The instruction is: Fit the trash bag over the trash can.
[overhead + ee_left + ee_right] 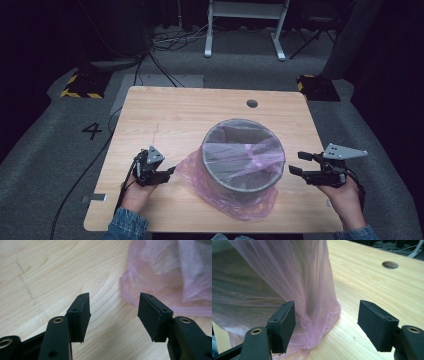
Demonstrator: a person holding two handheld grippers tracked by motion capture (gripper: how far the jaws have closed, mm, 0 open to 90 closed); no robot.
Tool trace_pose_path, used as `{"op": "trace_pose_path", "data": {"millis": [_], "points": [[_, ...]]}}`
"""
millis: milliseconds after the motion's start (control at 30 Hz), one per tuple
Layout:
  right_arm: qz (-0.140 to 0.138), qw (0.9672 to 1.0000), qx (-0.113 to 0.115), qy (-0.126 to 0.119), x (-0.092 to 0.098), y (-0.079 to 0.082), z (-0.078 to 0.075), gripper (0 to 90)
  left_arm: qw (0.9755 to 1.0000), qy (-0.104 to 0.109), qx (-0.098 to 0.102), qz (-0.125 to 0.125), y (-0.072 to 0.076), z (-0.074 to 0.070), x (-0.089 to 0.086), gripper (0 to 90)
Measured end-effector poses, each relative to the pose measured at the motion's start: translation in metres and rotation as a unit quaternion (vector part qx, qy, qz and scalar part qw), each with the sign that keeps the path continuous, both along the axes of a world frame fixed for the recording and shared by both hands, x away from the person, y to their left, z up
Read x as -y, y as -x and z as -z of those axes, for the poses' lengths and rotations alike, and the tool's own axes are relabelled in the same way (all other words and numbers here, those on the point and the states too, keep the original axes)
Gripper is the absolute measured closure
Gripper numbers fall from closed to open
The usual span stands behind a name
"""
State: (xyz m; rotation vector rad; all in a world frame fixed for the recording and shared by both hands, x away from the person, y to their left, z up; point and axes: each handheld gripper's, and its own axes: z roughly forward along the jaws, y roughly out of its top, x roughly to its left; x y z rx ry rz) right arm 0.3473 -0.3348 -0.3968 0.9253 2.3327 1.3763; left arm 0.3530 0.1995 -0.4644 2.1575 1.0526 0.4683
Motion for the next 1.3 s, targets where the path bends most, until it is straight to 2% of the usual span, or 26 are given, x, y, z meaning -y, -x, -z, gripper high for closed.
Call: {"op": "trace_pose_path", "data": {"millis": [100, 167, 200, 233, 267, 300, 333, 367, 433, 500, 533, 600, 667, 733, 800, 867, 933, 1000, 1033, 1100, 1133, 1200, 1233, 1267, 1300], "points": [[0.005, 0.9999, -0.007, -0.012, 0.002, 0.001, -0.005, 32.3, 0.9999, -0.012, -0.003, -0.010, -0.001, 0.003, -0.006, 42.5], [-0.002, 1.0000, -0.002, -0.009, 0.001, 0.001, -0.009, 35.8, 0.9991, -0.034, 0.008, -0.026, -0.001, 0.008, -0.010, 42.4], [-0.006, 1.0000, -0.002, -0.007, 0.000, 0.001, -0.011, 35.2, 0.9985, -0.046, 0.003, -0.030, -0.002, 0.010, -0.013, 42.2], [-0.003, 1.0000, 0.003, -0.004, -0.001, 0.002, -0.014, 33.0, 0.9983, -0.047, -0.005, -0.034, -0.004, 0.013, -0.016, 42.2], [0.001, 0.9999, 0.010, 0.000, -0.002, 0.002, -0.017, 31.3, 0.9983, -0.045, -0.007, -0.037, -0.004, 0.014, -0.019, 41.7], [0.011, 0.9999, 0.000, -0.001, -0.001, 0.001, -0.018, 29.0, 0.9982, -0.044, -0.009, -0.039, -0.005, 0.016, -0.022, 41.6], [0.026, 0.9993, -0.026, -0.009, 0.000, 0.000, -0.020, 26.8, 0.9982, -0.042, -0.012, -0.040, -0.005, 0.017, -0.024, 41.6], [0.033, 0.9988, -0.033, -0.015, 0.001, -0.002, -0.022, 25.0, 0.9983, -0.039, -0.016, -0.041, -0.006, 0.018, -0.026, 41.6], [0.027, 0.9993, -0.013, -0.021, 0.002, -0.003, -0.028, 24.4, 0.9980, -0.039, -0.020, -0.045, -0.007, 0.020, -0.029, 40.6], [0.026, 0.9995, -0.013, -0.008, 0.002, -0.005, -0.033, 19.5, 0.9979, -0.039, -0.026, -0.044, -0.008, 0.024, -0.031, 39.3], [0.034, 0.9994, -0.008, 0.004, 0.001, -0.006, -0.036, 17.1, 0.9981, -0.035, -0.028, -0.043, -0.007, 0.026, -0.033, 39.3], [0.038, 0.9990, -0.019, 0.013, 0.000, -0.010, -0.040, 12.0, 0.9984, -0.025, -0.030, -0.042, -0.008, 0.027, -0.037, 38.5], [0.039, 0.9988, -0.022, 0.017, -0.001, -0.013, -0.045, 12.0, 0.9983, -0.015, -0.034, -0.046, -0.008, 0.029, -0.040, 37.5], [0.027, 0.9992, -0.025, 0.017, -0.004, -0.014, -0.052, 12.0, 0.9985, -0.005, -0.031, -0.044, -0.008, 0.030, -0.043, 37.3], [0.012, 0.9996, -0.026, 0.003, -0.007, -0.015, -0.060, 12.0, 0.9988, 0.000, -0.026, -0.041, -0.007, 0.032, -0.044, 36.7], [-0.007, 0.9998, -0.016, 0.008, -0.011, -0.015, -0.067, 10.9, 0.9990, 0.003, -0.022, -0.040, -0.006, 0.033, -0.045, 36.4], [-0.025, 0.9996, -0.007, 0.014, -0.015, -0.015, -0.075, 6.7, 0.9993, 0.014, -0.009, -0.034, -0.005, 0.036, -0.047, 34.6], [-0.009, 0.9995, 0.014, 0.026, -0.021, -0.015, -0.083, 10.5, 0.9993, 0.025, 0.004, -0.027, -0.003, 0.039, -0.050, 33.2], [-0.006, 0.9996, 0.019, 0.021, -0.024, -0.016, -0.087, 14.7, 0.9994, 0.024, 0.003, -0.026, -0.002, 0.040, -0.050, 32.5], [-0.004, 0.9996, 0.027, 0.009, -0.029, -0.018, -0.094, 15.5, 0.9994, 0.022, 0.004, -0.025, -0.002, 0.039, -0.050, 32.4], [0.000, 0.9994, 0.032, 0.012, -0.032, -0.019, -0.097, 15.5, 0.9994, 0.022, 0.004, -0.025, -0.002, 0.040, -0.050, 32.4], [-0.004, 0.9989, 0.042, 0.021, -0.038, -0.023, -0.101, 23.7, 0.9994, 0.022, 0.004, -0.026, -0.002, 0.040, -0.050, 32.4], [-0.007, 0.9989, 0.039, 0.024, -0.041, -0.024, -0.102, 29.0, 0.9994, 0.022, 0.004, -0.026, -0.002, 0.040, -0.050, 32.4], [-0.011, 0.9995, 0.023, 0.020, -0.043, -0.026, -0.103, 34.7, 0.9994, 0.022, 0.005, -0.028, -0.001, 0.040, -0.050, 32.4], [-0.009, 0.9999, 0.002, 0.011, -0.045, -0.028, -0.103, 30.5, 0.9993, 0.022, 0.004, -0.030, -0.001, 0.040, -0.050, 32.4]]}}
